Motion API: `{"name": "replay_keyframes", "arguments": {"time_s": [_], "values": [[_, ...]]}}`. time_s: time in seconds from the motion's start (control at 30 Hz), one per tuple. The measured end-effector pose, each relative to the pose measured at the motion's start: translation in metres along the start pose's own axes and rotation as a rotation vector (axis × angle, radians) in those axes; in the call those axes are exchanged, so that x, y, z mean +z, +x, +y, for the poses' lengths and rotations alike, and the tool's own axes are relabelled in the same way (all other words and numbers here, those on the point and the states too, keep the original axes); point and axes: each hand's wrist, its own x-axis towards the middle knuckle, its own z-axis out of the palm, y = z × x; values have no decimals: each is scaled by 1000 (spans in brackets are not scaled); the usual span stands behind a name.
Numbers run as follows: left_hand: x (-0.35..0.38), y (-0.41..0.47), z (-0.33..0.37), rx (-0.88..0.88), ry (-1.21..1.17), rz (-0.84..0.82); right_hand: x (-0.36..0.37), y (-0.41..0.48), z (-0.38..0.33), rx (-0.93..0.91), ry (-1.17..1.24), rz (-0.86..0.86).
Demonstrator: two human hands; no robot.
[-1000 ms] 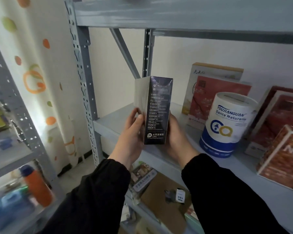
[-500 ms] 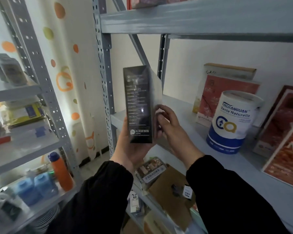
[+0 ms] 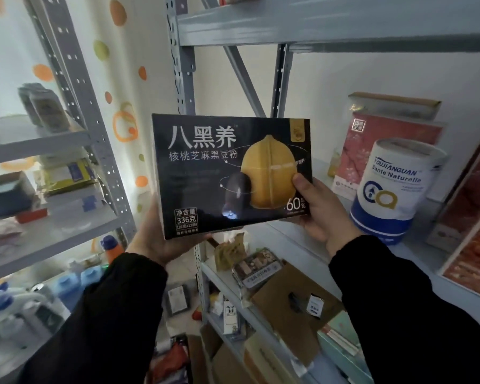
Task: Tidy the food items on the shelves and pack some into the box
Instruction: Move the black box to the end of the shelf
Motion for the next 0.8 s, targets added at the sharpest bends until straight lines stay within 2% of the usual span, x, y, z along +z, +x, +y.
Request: {"name": "replay_keyframes", "arguments": {"time_s": [0.03, 0.07, 0.17, 0.23, 0.33, 0.5, 0.8], "values": [[5, -2, 5, -122, -18, 48, -3, 0, 0, -14, 1, 23], [7, -3, 9, -108, 74, 206, -6, 0, 0, -35, 9, 45], [7, -8, 19, -21, 340, 160, -11, -3, 0, -90, 27, 91], [4, -3, 17, -27, 486, 278, -13, -5, 1, -111, 6, 119], [5, 9, 11, 6, 489, 408, -17, -8, 2, -123, -12, 160], [9, 15, 0, 10, 500, 408, -24, -14, -1, -135, -27, 173], [15, 31, -16, 137, 466, 548, -27, -21, -4, -180, 2, 215]]}}
